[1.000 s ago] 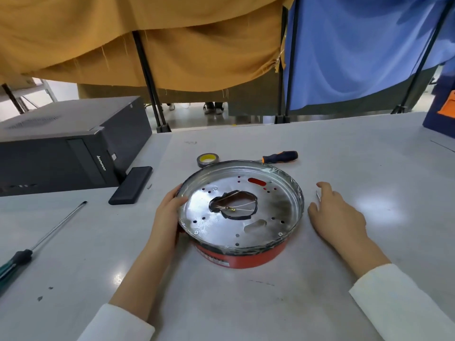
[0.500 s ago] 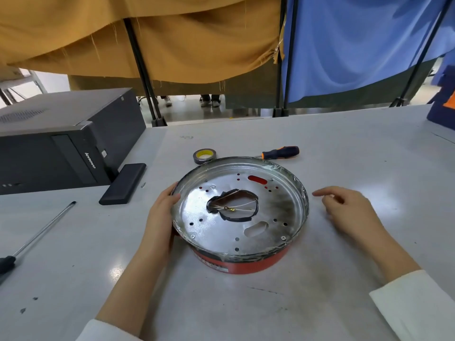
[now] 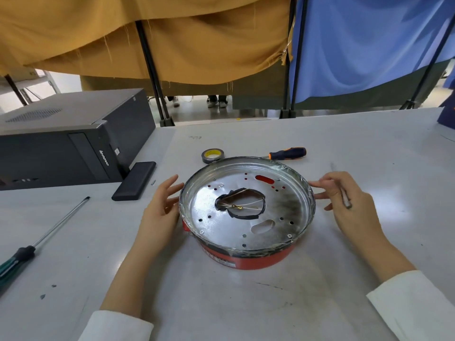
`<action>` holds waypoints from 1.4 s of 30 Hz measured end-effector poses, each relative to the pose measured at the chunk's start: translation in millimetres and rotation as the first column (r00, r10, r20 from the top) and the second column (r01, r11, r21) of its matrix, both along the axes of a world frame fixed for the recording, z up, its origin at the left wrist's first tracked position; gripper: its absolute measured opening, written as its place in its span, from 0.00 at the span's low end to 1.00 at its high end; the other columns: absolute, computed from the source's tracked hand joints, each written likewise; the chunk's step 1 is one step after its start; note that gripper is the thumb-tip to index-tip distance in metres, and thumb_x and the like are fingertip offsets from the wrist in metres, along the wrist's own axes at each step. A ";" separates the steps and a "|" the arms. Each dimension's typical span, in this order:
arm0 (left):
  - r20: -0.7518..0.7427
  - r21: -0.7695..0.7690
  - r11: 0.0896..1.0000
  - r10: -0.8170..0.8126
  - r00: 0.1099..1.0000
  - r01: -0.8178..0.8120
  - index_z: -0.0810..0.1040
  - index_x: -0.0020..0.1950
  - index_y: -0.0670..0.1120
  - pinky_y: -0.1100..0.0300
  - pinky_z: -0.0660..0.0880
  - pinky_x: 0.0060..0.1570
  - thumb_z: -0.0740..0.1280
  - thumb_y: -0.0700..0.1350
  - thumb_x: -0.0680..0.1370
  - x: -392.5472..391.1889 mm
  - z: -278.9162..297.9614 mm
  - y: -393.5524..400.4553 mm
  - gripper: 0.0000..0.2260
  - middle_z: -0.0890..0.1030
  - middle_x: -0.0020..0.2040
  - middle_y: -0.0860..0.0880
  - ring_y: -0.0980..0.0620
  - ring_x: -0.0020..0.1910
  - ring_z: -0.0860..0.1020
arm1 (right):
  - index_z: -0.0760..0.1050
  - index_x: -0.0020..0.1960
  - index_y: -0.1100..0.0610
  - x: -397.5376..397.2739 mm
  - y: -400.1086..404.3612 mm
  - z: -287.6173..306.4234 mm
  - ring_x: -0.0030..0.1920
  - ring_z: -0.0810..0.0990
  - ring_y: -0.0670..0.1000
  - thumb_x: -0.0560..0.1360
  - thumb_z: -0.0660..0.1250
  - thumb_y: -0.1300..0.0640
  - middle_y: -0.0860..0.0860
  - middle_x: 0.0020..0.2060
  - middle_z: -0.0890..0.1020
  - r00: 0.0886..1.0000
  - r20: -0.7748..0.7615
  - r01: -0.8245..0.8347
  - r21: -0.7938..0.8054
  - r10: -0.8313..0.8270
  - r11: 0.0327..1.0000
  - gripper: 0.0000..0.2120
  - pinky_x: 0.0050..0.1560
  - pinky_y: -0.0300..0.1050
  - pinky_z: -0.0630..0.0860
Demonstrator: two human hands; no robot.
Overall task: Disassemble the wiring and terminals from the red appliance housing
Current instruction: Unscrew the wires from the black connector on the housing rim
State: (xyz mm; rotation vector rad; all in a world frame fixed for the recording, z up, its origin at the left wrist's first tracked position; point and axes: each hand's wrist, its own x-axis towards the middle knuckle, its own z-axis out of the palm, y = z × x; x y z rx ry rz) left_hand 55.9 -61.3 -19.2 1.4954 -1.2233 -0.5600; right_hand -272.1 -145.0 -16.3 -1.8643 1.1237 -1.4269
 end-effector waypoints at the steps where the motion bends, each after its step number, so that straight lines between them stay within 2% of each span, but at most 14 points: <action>1: 0.001 0.014 0.999 -0.035 0.999 0.035 0.67 0.65 0.66 0.62 0.74 0.52 0.60 0.38 0.80 -0.7 -0.2 -0.3 0.23 0.76 0.60 0.61 0.62 0.56 0.77 | 0.72 0.51 0.34 -0.8 0.8 -1.8 0.44 0.83 0.38 0.79 0.57 0.45 0.34 0.48 0.82 0.997 -0.070 -0.024 -0.012 0.023 1.000 0.07 0.39 0.35 0.78; 3: -0.010 0.035 0.996 -0.087 0.996 0.087 0.68 0.61 0.69 0.69 0.72 0.49 0.60 0.39 0.80 -1.6 -0.2 -1.1 0.23 0.77 0.58 0.65 0.68 0.55 0.76 | 0.72 0.59 0.32 -4.3 -0.7 -6.8 0.47 0.82 0.38 0.80 0.59 0.49 0.31 0.50 0.80 0.977 -0.209 -0.046 -0.006 0.043 0.999 0.13 0.45 0.36 0.78; 6: -0.024 0.055 0.989 -0.139 0.990 0.140 0.71 0.61 0.68 0.66 0.71 0.54 0.60 0.38 0.80 2.3 -1.1 0.5 0.23 0.77 0.59 0.66 0.66 0.59 0.74 | 0.69 0.65 0.34 -8.8 -4.0 -11.9 0.54 0.79 0.39 0.78 0.63 0.60 0.29 0.57 0.77 0.935 -0.347 -0.074 0.015 0.074 0.997 0.24 0.55 0.34 0.72; 10: -0.210 0.038 0.976 -0.204 0.956 0.216 0.73 0.63 0.65 0.67 0.77 0.48 0.59 0.39 0.81 7.3 -3.9 1.5 0.20 0.79 0.60 0.60 0.59 0.57 0.79 | 0.71 0.65 0.37 -8.2 -4.1 -11.6 0.56 0.78 0.36 0.79 0.61 0.64 0.32 0.61 0.76 0.951 -0.270 -0.151 0.027 0.153 0.988 0.25 0.54 0.35 0.76; 15: -0.274 -0.011 0.957 -0.280 0.920 0.288 0.73 0.66 0.59 0.66 0.76 0.48 0.65 0.44 0.77 9.2 -4.6 0.3 0.19 0.79 0.62 0.57 0.56 0.58 0.79 | 0.76 0.61 0.42 -13.7 -7.8 -6.7 0.56 0.78 0.34 0.80 0.57 0.68 0.36 0.61 0.77 0.962 -0.212 -0.172 0.007 0.169 0.985 0.23 0.49 0.29 0.76; 19: -0.268 -0.043 0.956 -0.290 0.919 0.289 0.77 0.61 0.63 0.64 0.77 0.46 0.68 0.47 0.74 12.5 -3.5 4.0 0.18 0.79 0.62 0.55 0.55 0.55 0.80 | 0.79 0.59 0.50 -15.6 -5.5 -3.9 0.56 0.78 0.35 0.81 0.57 0.66 0.40 0.60 0.79 0.969 -0.157 -0.188 0.037 0.192 0.981 0.17 0.49 0.30 0.76; 23: -0.253 -0.074 0.962 -0.271 0.929 0.261 0.78 0.61 0.62 0.65 0.78 0.44 0.71 0.50 0.73 14.6 -0.3 5.2 0.17 0.81 0.59 0.55 0.56 0.48 0.82 | 0.78 0.59 0.59 -6.2 2.6 12.8 0.49 0.81 0.38 0.80 0.58 0.64 0.47 0.54 0.82 0.976 0.093 -0.200 0.049 0.195 0.979 0.13 0.43 0.31 0.77; 26: -0.249 -0.094 0.971 -0.235 0.939 0.219 0.77 0.61 0.60 0.63 0.78 0.46 0.71 0.54 0.73 10.2 7.1 3.3 0.17 0.82 0.57 0.54 0.54 0.50 0.82 | 0.77 0.59 0.49 -2.3 7.4 36.1 0.47 0.82 0.40 0.79 0.60 0.58 0.45 0.53 0.82 0.949 0.250 -0.204 0.026 0.192 0.979 0.12 0.42 0.33 0.78; 28: -0.247 -0.104 0.977 -0.205 0.947 0.185 0.78 0.61 0.58 0.57 0.76 0.54 0.69 0.53 0.75 6.1 11.4 2.2 0.15 0.83 0.53 0.54 0.53 0.52 0.82 | 0.77 0.59 0.45 -2.0 8.4 49.7 0.46 0.82 0.42 0.77 0.62 0.52 0.46 0.52 0.83 0.934 0.301 -0.208 0.026 0.191 0.978 0.12 0.44 0.34 0.78; 31: -0.306 -0.114 0.972 -0.230 0.924 0.204 0.76 0.58 0.47 0.51 0.71 0.61 0.66 0.53 0.76 1.7 20.4 1.7 0.15 0.80 0.57 0.54 0.51 0.57 0.78 | 0.78 0.57 0.46 -2.6 6.9 61.2 0.45 0.82 0.45 0.74 0.63 0.46 0.45 0.47 0.84 0.929 0.319 -0.207 0.022 0.189 0.978 0.13 0.43 0.35 0.78; 33: -0.366 -0.085 0.971 -0.239 0.900 0.223 0.72 0.59 0.40 0.49 0.71 0.60 0.63 0.50 0.77 -4.9 31.9 -3.6 0.16 0.79 0.59 0.45 0.45 0.59 0.76 | 0.78 0.56 0.47 -1.9 7.7 64.3 0.46 0.82 0.45 0.71 0.63 0.40 0.44 0.44 0.84 0.913 0.343 -0.251 0.044 0.222 0.967 0.18 0.44 0.36 0.78; 36: -0.515 0.003 0.982 -0.159 0.843 0.187 0.71 0.65 0.40 0.44 0.68 0.66 0.60 0.43 0.80 -16.0 50.1 -8.8 0.15 0.74 0.64 0.39 0.39 0.64 0.72 | 0.77 0.57 0.49 -1.8 10.6 65.7 0.49 0.82 0.46 0.70 0.62 0.36 0.46 0.49 0.83 0.918 0.319 -0.265 0.050 0.236 0.963 0.22 0.48 0.39 0.78; 38: -0.546 0.013 0.986 -0.131 0.828 0.165 0.77 0.55 0.42 0.48 0.75 0.57 0.64 0.47 0.76 -21.8 54.7 -9.4 0.12 0.77 0.55 0.40 0.40 0.54 0.77 | 0.77 0.56 0.49 -2.6 13.7 66.3 0.49 0.82 0.46 0.71 0.62 0.38 0.45 0.49 0.83 0.933 0.278 -0.252 0.052 0.228 0.966 0.20 0.48 0.40 0.78; 42: -0.526 0.046 0.990 -0.089 0.846 0.132 0.85 0.38 0.52 0.55 0.79 0.34 0.64 0.58 0.72 -29.0 53.4 0.4 0.14 0.84 0.41 0.47 0.49 0.38 0.83 | 0.76 0.53 0.44 -4.2 21.1 66.3 0.41 0.77 0.35 0.69 0.60 0.34 0.39 0.38 0.81 0.999 0.009 -0.044 0.038 0.044 0.998 0.20 0.41 0.25 0.70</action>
